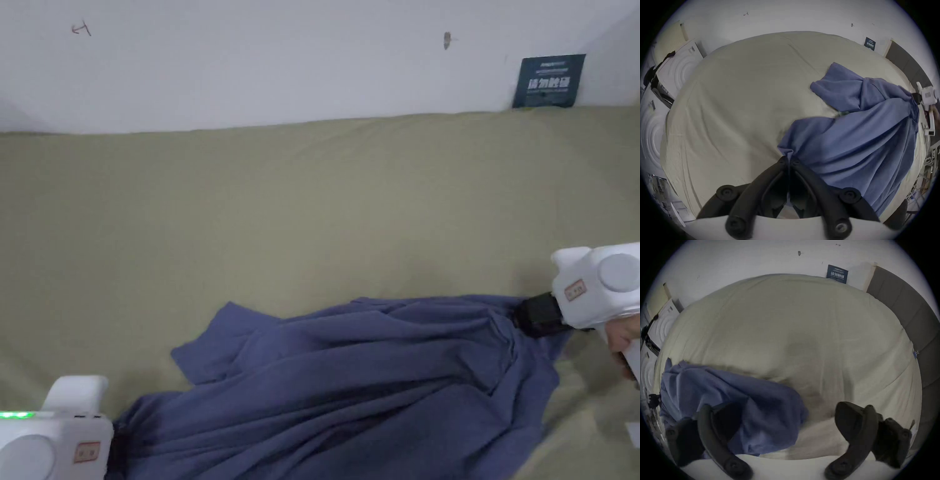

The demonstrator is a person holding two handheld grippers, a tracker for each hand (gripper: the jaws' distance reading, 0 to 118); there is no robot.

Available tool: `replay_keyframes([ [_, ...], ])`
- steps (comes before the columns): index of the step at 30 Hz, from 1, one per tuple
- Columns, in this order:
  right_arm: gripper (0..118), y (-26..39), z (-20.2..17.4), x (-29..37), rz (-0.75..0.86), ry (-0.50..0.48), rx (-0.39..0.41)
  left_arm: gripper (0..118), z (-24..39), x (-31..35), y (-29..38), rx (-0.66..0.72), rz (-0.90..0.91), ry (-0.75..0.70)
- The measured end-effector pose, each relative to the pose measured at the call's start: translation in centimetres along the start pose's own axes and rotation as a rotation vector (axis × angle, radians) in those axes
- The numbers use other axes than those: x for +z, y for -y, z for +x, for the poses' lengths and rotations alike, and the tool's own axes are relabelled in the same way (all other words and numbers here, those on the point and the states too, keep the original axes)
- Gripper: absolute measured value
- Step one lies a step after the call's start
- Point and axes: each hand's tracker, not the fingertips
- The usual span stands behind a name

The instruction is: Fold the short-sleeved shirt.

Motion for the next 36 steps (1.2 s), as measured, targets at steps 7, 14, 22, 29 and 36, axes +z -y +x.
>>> replay_keyframes([
  [7,10,1.3,-0.1,10.2,0.157,-0.030,0.016,0,-2.2,4.6,-1.2,0.108,0.018,0.061],
  [14,10,3.3,4.0,27.5,0.387,-0.091,-0.064,0,-5.8,19.6,-2.6,0.118,0.262,-0.043],
  [22,10,5.5,5.0,41.9,0.612,-0.115,-0.106,0,-7.4,35.4,-4.3,0.162,0.545,-0.101],
  [29,10,5.5,4.2,48.5,0.720,-0.057,-0.099,0,-5.4,41.3,-5.6,0.160,0.633,-0.139],
  [36,10,3.5,4.3,50.8,0.778,-0.027,-0.122,0,-4.8,42.6,-8.8,0.161,0.654,-0.155],
])
